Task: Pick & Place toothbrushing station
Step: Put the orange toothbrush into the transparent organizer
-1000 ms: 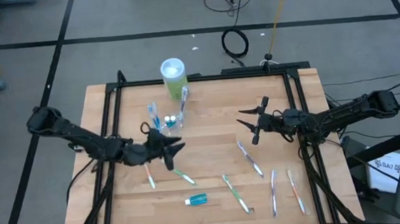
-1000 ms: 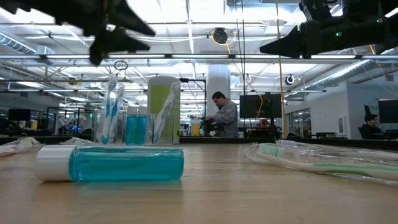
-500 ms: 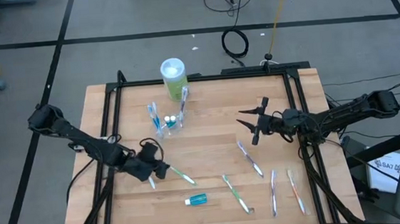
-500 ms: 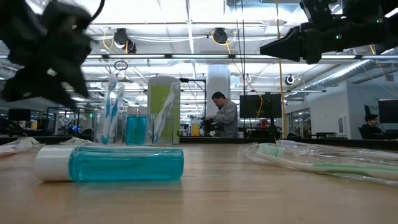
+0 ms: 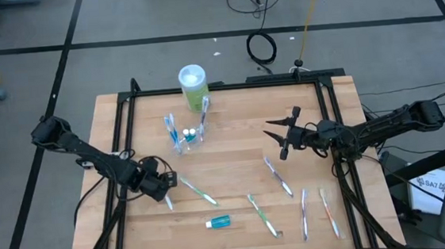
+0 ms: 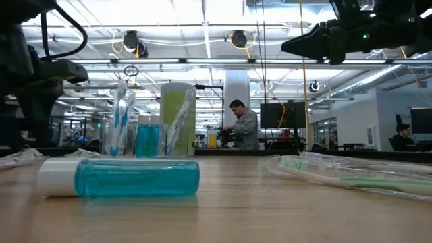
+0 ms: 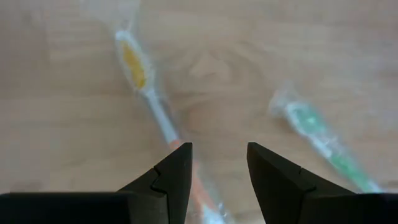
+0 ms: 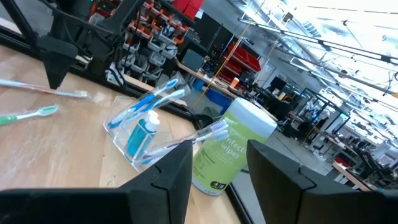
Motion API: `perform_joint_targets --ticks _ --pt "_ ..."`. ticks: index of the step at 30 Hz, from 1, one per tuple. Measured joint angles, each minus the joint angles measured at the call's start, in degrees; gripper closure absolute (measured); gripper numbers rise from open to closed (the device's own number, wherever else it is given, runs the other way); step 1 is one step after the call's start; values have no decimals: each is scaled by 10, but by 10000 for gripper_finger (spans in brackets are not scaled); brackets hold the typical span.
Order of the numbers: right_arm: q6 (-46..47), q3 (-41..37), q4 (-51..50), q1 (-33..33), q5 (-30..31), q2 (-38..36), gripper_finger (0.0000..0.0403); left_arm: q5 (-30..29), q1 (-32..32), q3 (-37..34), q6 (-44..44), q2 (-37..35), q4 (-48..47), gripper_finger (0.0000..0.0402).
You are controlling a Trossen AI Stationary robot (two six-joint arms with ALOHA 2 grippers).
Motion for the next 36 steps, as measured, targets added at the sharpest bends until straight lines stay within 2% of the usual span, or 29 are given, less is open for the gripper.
perform_joint_targets --ticks 12,19,36 --pt "0 0 0 0 0 0 259 19 2 0 -51 0 -122 243" --pt "1 0 0 0 0 0 259 -57 3 0 -64 0 -122 243" --pt "1 0 0 0 0 0 259 -36 3 -33 -126 43 -108 244"
